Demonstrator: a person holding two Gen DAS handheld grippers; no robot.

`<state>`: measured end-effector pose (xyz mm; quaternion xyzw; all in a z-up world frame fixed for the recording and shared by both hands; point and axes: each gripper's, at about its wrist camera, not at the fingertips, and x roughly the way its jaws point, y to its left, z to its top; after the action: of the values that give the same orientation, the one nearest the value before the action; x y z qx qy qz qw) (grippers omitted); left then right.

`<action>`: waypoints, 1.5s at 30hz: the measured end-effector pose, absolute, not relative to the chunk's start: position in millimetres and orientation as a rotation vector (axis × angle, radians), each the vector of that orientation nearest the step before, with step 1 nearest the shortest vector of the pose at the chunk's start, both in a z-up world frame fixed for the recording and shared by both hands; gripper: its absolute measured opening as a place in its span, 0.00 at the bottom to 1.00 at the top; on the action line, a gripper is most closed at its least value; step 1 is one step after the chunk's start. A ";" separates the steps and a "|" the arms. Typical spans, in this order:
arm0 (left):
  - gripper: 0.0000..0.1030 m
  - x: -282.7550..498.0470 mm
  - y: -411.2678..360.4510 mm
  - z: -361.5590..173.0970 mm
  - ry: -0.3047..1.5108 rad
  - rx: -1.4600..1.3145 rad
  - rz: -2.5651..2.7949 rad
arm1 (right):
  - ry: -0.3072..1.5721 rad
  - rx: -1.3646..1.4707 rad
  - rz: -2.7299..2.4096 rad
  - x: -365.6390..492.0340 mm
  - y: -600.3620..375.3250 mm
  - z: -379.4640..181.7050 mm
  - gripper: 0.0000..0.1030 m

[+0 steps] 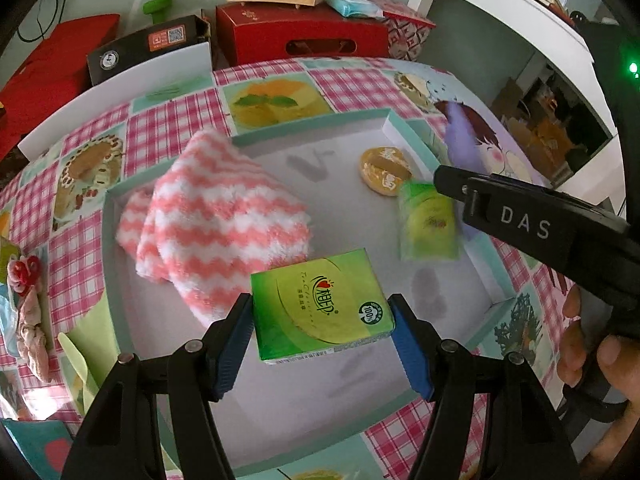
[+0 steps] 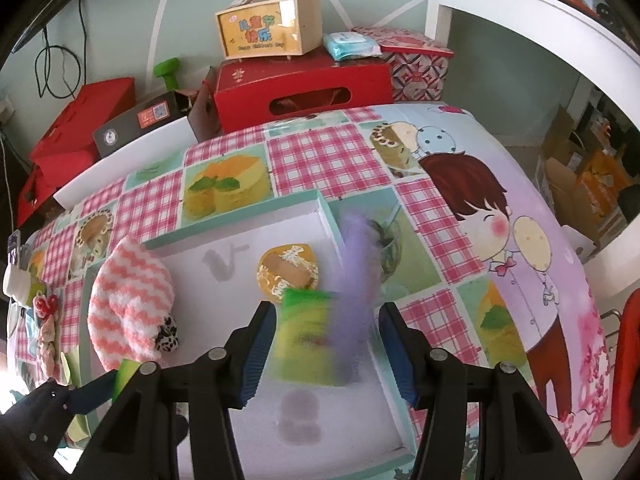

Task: Organize soft objects
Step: 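Lower the snack bag into the tray and open the right gripper while the left gripper lowers the tissue pack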

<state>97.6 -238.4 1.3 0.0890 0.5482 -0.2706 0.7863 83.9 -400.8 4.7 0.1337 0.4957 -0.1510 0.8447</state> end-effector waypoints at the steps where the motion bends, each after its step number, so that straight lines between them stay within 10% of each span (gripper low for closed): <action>1: 0.67 98.1 -239.1 -0.9 1.188 0.193 -0.579 | 1.051 0.281 -0.313 84.8 -399.7 3.0 0.56; 45: 0.67 99.4 -242.5 5.5 1.165 0.198 -0.581 | 1.077 0.242 -0.262 100.5 -380.2 -3.5 0.57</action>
<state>99.4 -242.5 5.5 0.0918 0.5414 -0.2700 0.7909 100.5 -380.2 -3.5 0.1147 0.5100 -0.1241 0.8434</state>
